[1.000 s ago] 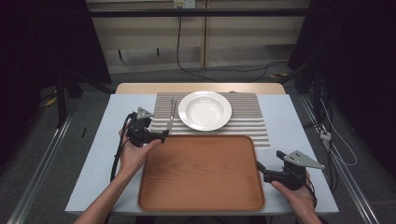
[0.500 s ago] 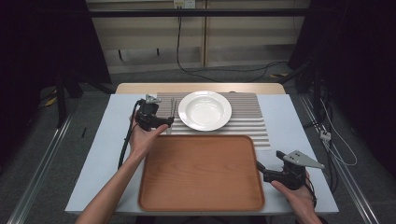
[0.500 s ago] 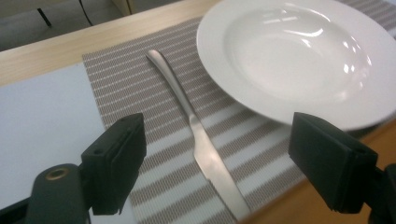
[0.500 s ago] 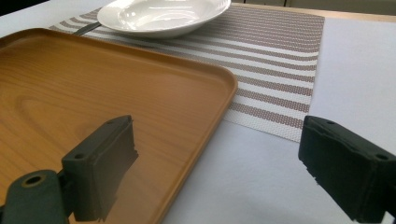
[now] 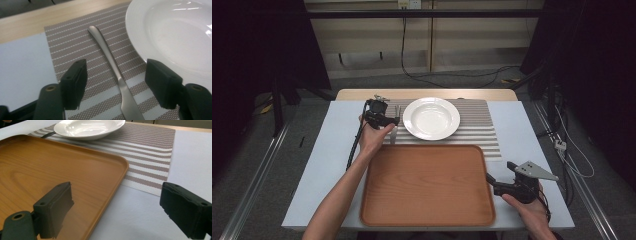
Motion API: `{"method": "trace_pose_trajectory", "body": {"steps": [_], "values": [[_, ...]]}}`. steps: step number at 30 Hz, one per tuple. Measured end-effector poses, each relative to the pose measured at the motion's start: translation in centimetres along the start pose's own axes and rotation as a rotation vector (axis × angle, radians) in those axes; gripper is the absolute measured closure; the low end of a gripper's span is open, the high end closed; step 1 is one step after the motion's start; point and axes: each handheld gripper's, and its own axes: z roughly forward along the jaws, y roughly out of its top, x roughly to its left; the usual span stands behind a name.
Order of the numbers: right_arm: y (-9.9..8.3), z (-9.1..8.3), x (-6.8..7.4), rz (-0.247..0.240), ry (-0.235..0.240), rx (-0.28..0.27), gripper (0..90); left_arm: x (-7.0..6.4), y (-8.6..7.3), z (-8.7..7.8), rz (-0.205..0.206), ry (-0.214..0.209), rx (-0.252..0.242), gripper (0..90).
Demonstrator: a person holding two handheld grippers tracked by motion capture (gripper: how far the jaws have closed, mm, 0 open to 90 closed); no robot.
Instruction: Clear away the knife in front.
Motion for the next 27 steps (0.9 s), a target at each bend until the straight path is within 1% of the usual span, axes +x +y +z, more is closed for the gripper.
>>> {"method": "trace_pose_trajectory", "body": {"steps": [1,2,3,4,5,6,7,8,9,10,12,13,14,15,16,18,19,22,23,24,25,26,27], "values": [[0.0,0.0,0.0,0.000,0.002,0.001,10.7,0.0,0.0,0.4,0.001,-0.003,0.021,35.4],[0.0,0.1,0.0,0.001,0.002,0.000,10.7,-0.2,0.0,1.3,0.006,0.005,0.040,37.3],[0.0,0.1,0.0,0.001,0.003,0.001,10.7,-0.2,0.0,1.6,0.001,0.013,0.043,41.2],[0.0,0.1,0.0,0.003,0.005,0.003,10.7,-0.1,0.0,1.8,-0.004,0.016,0.048,43.3],[0.0,0.1,0.0,0.003,0.006,0.002,10.7,-0.1,0.0,2.0,-0.015,0.003,0.043,45.0],[0.0,0.1,0.0,0.003,0.006,0.000,10.7,-0.2,0.0,2.2,-0.015,0.005,0.043,48.4],[0.0,0.1,0.0,0.003,0.006,0.000,10.7,-0.2,0.1,2.5,0.001,0.013,0.061,49.1],[0.0,0.1,0.0,0.005,0.009,0.001,10.7,-0.2,0.1,2.8,0.008,0.013,0.077,50.9],[0.0,0.1,-0.1,0.007,0.010,0.002,10.7,-0.3,0.2,3.1,0.005,0.015,0.085,54.1],[0.0,0.1,-0.1,0.007,0.012,0.002,10.7,-0.2,0.3,3.3,0.002,0.012,0.087,54.9],[0.0,0.2,-0.1,0.007,0.013,0.001,10.7,-0.2,0.4,3.5,-0.002,0.016,0.080,59.5],[0.0,0.2,-0.2,0.007,0.013,0.001,10.7,-0.3,0.4,3.8,-0.013,0.020,0.089,62.2],[0.0,0.2,-0.2,0.008,0.011,0.002,10.7,-0.4,0.4,4.1,-0.014,0.025,0.101,64.0],[-0.1,0.2,-0.2,0.007,0.008,0.004,10.7,-0.4,0.3,4.3,-0.017,0.005,0.113,65.4],[-0.1,0.2,-0.2,0.009,0.007,0.005,10.7,-0.4,0.3,4.3,-0.017,0.005,0.113,66.8],[-0.1,0.1,-0.3,0.013,0.007,0.004,10.7,-0.4,0.4,4.4,-0.019,0.003,0.106,68.5],[-0.2,0.1,-0.4,0.010,0.006,0.003,10.7,-0.3,0.6,4.5,-0.012,0.011,0.113,69.9],[-0.2,0.0,-0.4,0.014,0.004,0.001,10.7,-0.4,0.8,4.6,-0.012,0.019,0.122,69.8],[-0.2,0.1,-0.3,0.011,0.007,0.002,10.7,-0.4,1.0,4.7,-0.006,0.019,0.140,69.8],[-0.1,0.1,-0.3,0.012,0.007,0.001,10.7,-0.3,1.1,4.7,-0.016,0.028,0.138,69.9],[-0.1,0.1,-0.3,0.012,0.008,0.002,10.7,-0.2,1.1,4.8,-0.028,0.022,0.132,72.9],[-0.1,0.1,-0.2,0.013,0.008,0.004,10.7,0.0,1.1,4.8,-0.040,0.012,0.133,73.1],[-0.1,0.1,-0.2,0.010,0.010,0.005,10.7,0.1,1.1,4.8,-0.036,0.008,0.135,73.2]]}}
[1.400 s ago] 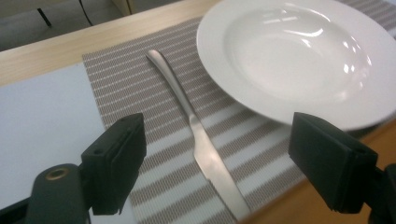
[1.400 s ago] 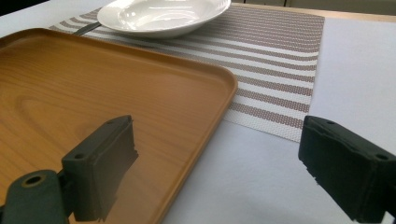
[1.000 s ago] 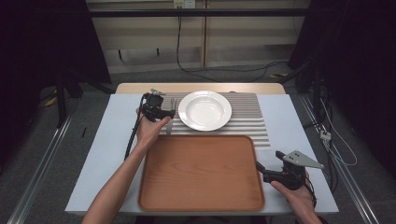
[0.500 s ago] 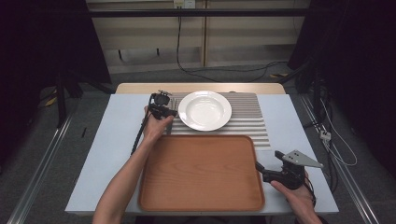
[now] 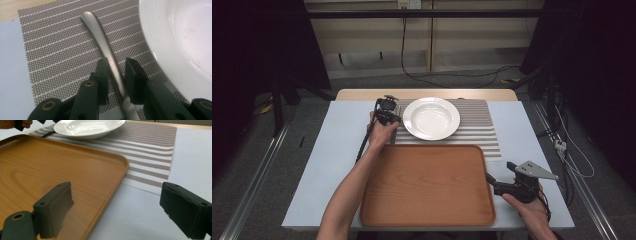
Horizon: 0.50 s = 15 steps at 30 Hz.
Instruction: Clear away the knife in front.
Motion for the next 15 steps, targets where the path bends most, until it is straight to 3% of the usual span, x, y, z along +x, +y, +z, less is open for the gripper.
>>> {"method": "trace_pose_trajectory", "body": {"steps": [4,6,10,15], "values": [[-0.02,0.01,0.02,-0.005,0.000,0.002,10.7,0.04,0.04,-0.02,0.000,-0.003,0.007,73.5],[-0.03,0.03,-0.04,0.004,-0.002,0.002,10.7,0.14,0.18,0.03,-0.019,-0.008,0.010,74.1],[-0.04,0.16,-0.07,0.001,0.000,0.003,10.7,0.01,0.57,0.05,0.000,-0.003,0.039,75.4],[-0.03,0.15,-0.08,0.001,0.001,0.001,10.7,-0.01,0.94,0.29,-0.019,-0.019,0.046,78.9]]}}
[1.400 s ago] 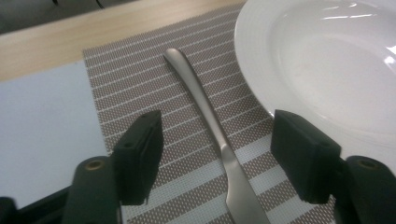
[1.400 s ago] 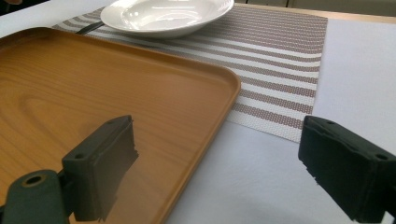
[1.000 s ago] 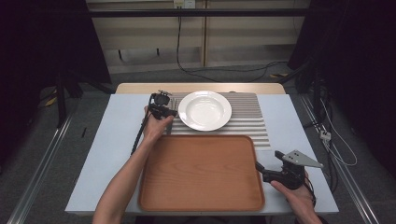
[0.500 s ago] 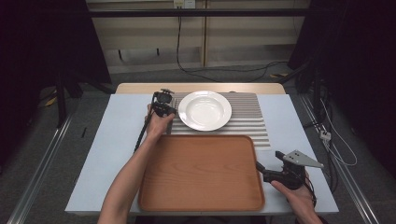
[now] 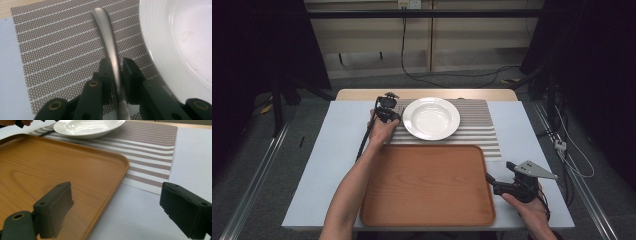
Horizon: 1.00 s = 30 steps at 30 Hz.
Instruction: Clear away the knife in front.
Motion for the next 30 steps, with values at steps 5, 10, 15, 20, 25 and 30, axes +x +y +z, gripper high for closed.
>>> {"method": "trace_pose_trajectory", "body": {"steps": [5,10,15,20,25,30], "values": [[0.0,-0.1,0.0,0.000,-0.004,0.000,10.8,0.2,0.3,0.0,0.018,-0.011,0.020,79.4],[0.0,-0.1,0.0,0.002,-0.003,0.002,10.8,0.3,0.7,0.1,0.055,-0.011,0.040,79.4],[0.0,-0.1,-0.1,0.003,-0.003,0.001,10.9,0.4,0.8,0.1,0.072,-0.018,0.049,79.4],[0.0,-0.1,-0.1,0.004,-0.003,0.002,10.9,0.8,0.9,0.0,0.085,-0.009,0.054,79.5],[0.0,-0.1,-0.1,0.005,-0.004,0.004,11.0,1.7,0.8,-0.2,0.068,0.000,0.058,79.8],[0.0,0.0,0.0,0.004,0.000,0.006,11.0,2.0,0.6,-0.7,0.067,-0.001,0.054,79.8]]}}
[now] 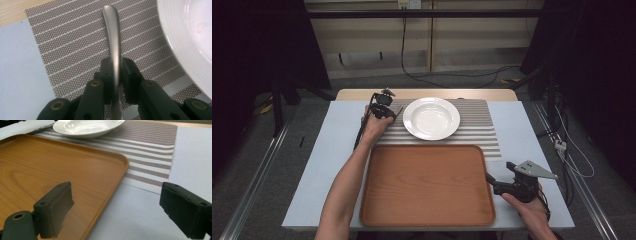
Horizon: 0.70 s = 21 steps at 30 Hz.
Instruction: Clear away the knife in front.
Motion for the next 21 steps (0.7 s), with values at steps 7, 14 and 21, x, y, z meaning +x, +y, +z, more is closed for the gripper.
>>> {"method": "trace_pose_trajectory", "body": {"steps": [7,14,21], "values": [[0.0,-0.1,0.0,-0.001,-0.002,-0.001,11.0,-0.1,0.1,-0.9,0.014,-0.006,-0.016,79.8],[0.0,0.0,0.0,-0.002,-0.002,-0.001,10.9,0.2,0.1,-1.3,0.029,-0.010,-0.023,79.8],[0.0,0.0,0.0,0.000,-0.002,0.000,11.0,0.0,-0.4,0.0,0.030,-0.014,0.027,79.6]]}}
